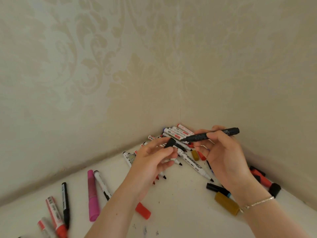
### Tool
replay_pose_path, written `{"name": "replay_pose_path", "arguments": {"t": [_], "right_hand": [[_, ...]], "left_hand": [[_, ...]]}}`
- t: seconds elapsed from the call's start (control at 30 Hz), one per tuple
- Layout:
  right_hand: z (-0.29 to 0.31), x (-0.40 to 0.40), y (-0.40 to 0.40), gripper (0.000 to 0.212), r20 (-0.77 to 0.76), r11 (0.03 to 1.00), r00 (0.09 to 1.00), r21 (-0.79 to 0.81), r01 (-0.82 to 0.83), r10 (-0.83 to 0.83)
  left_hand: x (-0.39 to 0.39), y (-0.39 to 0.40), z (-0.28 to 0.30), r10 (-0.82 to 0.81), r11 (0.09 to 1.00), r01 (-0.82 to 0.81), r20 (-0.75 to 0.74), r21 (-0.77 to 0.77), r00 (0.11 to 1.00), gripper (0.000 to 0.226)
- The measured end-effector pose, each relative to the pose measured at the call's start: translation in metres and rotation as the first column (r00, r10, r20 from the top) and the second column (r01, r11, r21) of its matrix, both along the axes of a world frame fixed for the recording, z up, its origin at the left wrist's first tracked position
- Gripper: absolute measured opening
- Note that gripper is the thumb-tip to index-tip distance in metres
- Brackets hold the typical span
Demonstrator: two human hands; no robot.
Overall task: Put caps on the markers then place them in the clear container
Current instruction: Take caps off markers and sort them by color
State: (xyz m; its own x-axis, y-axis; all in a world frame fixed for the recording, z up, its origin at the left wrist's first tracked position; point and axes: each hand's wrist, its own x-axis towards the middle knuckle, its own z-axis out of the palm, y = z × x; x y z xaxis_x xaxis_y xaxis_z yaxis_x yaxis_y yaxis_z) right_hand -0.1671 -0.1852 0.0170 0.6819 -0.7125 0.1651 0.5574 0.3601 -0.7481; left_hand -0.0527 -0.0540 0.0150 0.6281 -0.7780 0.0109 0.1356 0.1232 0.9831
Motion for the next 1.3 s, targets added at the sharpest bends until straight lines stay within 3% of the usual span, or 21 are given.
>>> {"name": "replay_pose_path", "arguments": {"t": [0.17, 0.2, 0.27, 0.33, 0.4, 0.67, 0.87, 1.03, 1.13, 1.3], "right_hand": [[0.0, 0.001, 0.001, 0.021, -0.005, 0.999, 1.0, -0.026, -0.027, 0.027], [0.0, 0.001, 0.001, 0.021, -0.005, 0.999, 0.999, -0.027, -0.033, 0.033], [0.0, 0.002, 0.003, 0.022, -0.01, 0.999, 0.999, -0.03, -0.043, 0.043], [0.0, 0.002, 0.004, 0.023, -0.024, 0.997, 0.998, -0.047, -0.053, 0.052], [0.0, 0.002, 0.006, 0.022, -0.046, 0.995, 0.997, -0.075, -0.058, 0.055], [0.0, 0.002, 0.007, 0.02, -0.072, 0.993, 0.997, -0.107, -0.046, 0.038], [0.0, 0.003, 0.008, 0.022, -0.134, 0.989, 0.991, -0.143, -0.032, 0.013], [-0.002, 0.002, 0.008, 0.019, -0.206, 0.977, 0.975, -0.173, -0.123, 0.086], [-0.002, 0.001, 0.011, 0.01, -0.279, 0.956, 0.942, -0.171, -0.238, 0.184], [-0.005, 0.001, 0.01, 0.021, -0.317, 0.943, 0.914, -0.13, -0.305, 0.252]], "left_hand": [[0.004, -0.001, -0.008, 0.047, 0.995, -0.058, 0.135, 0.078, 0.99, 0.019], [0.005, -0.002, -0.009, 0.066, 0.994, -0.074, 0.095, 0.083, 0.993, 0.016], [0.005, -0.003, -0.007, 0.063, 0.998, -0.061, -0.141, 0.019, 0.988, 0.008], [0.004, -0.003, -0.002, -0.004, 0.997, -0.023, -0.377, -0.068, 0.926, 0.003], [0.003, -0.003, -0.001, -0.054, 0.992, -0.011, -0.504, -0.124, 0.862, 0.005], [0.003, -0.004, 0.0, -0.096, 0.989, 0.008, -0.588, -0.15, 0.803, 0.019], [0.001, -0.005, -0.002, -0.107, 0.989, 0.035, -0.535, -0.143, 0.838, 0.021], [0.003, -0.002, -0.004, -0.059, 0.998, 0.047, -0.262, -0.053, 0.963, 0.013], [0.003, -0.001, -0.005, -0.093, 0.996, 0.095, -0.153, 0.004, 0.984, 0.016], [0.013, 0.001, -0.007, -0.04, 0.998, 0.041, -0.011, 0.056, 0.999, 0.012]]}}
